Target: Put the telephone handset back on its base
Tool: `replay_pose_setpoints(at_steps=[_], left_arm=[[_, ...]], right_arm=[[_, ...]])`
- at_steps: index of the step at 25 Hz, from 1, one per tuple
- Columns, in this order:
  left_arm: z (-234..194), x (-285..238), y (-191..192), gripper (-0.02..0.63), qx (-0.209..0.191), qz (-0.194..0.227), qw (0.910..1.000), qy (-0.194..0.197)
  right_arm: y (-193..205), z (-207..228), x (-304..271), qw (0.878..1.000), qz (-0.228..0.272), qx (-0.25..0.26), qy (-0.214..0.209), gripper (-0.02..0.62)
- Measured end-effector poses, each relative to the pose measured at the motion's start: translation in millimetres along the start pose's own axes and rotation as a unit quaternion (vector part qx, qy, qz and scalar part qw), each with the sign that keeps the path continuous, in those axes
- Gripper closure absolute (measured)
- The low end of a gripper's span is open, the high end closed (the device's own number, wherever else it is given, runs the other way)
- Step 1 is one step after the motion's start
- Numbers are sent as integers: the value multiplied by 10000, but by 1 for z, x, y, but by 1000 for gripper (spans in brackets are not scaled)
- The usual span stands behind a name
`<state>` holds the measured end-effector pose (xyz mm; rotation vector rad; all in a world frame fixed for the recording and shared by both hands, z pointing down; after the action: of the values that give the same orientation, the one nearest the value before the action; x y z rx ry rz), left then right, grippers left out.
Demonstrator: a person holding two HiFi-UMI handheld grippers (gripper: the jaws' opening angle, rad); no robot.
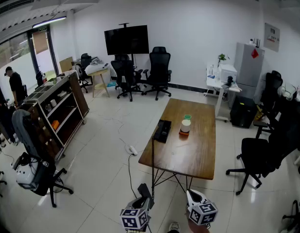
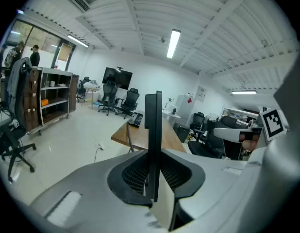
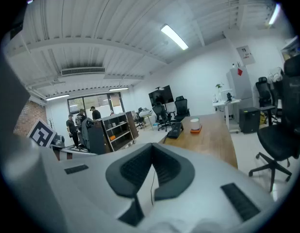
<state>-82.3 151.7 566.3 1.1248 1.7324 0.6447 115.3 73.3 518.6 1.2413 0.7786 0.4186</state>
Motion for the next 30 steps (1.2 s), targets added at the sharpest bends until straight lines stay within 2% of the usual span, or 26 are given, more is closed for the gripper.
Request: replay_pose_setpoints(at_steps=[30], left_arm=[[0, -21, -9, 535, 8, -38, 10000, -60]], right_arm=[[-10, 14, -17, 10000, -35, -49, -73, 594]])
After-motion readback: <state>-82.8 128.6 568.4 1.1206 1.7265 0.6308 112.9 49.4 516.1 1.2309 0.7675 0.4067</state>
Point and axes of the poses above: the fingertips, and each gripper's own axes: x backward along the fingers, z to its right, y out of its underside, the point moved 2 cm from there along x, backward along the fingers, and after that the axes turned 6 degrees about x, right-handed, at the moved point
